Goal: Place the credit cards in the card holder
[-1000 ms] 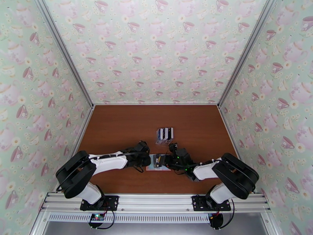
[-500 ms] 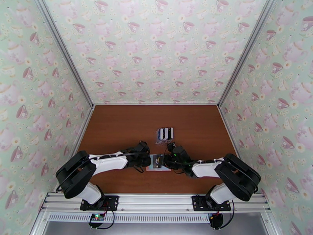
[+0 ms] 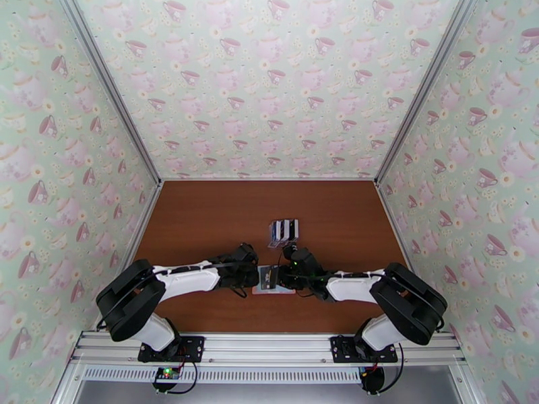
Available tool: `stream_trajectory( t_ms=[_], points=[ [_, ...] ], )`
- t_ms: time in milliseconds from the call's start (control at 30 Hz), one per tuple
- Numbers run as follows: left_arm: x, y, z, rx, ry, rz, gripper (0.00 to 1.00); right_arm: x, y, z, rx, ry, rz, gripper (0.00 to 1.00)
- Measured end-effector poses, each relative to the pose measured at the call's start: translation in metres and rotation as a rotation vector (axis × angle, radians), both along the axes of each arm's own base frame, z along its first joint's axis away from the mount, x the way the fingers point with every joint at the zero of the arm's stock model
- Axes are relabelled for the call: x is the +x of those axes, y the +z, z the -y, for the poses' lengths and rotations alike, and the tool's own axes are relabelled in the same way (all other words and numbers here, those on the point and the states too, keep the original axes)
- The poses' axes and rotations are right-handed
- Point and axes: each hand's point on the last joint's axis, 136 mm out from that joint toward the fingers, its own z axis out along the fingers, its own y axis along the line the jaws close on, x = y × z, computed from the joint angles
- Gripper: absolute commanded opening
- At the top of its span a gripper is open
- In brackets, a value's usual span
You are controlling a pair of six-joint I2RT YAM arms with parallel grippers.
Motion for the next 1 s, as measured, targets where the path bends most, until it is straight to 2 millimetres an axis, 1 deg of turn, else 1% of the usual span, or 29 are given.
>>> stream_trajectory(
  t_ms=[167,233,1000],
  points=[
    [0.0,0.0,0.0,0.001,0.001,-0.002,0.01,0.0,0.0,-0.006,-0.011,0.017,-0.001,0.31],
    [0.0,0.0,0.0,0.002,0.001,-0.002,0.0,0.0,0.0,-0.008,-0.013,0.023,-0.001,0.31],
    [0.0,0.0,-0.003,0.017,0.004,-0.006,0.0,0.001,-0.004,-0.023,-0.055,0.037,-0.004,0.3]
  ],
)
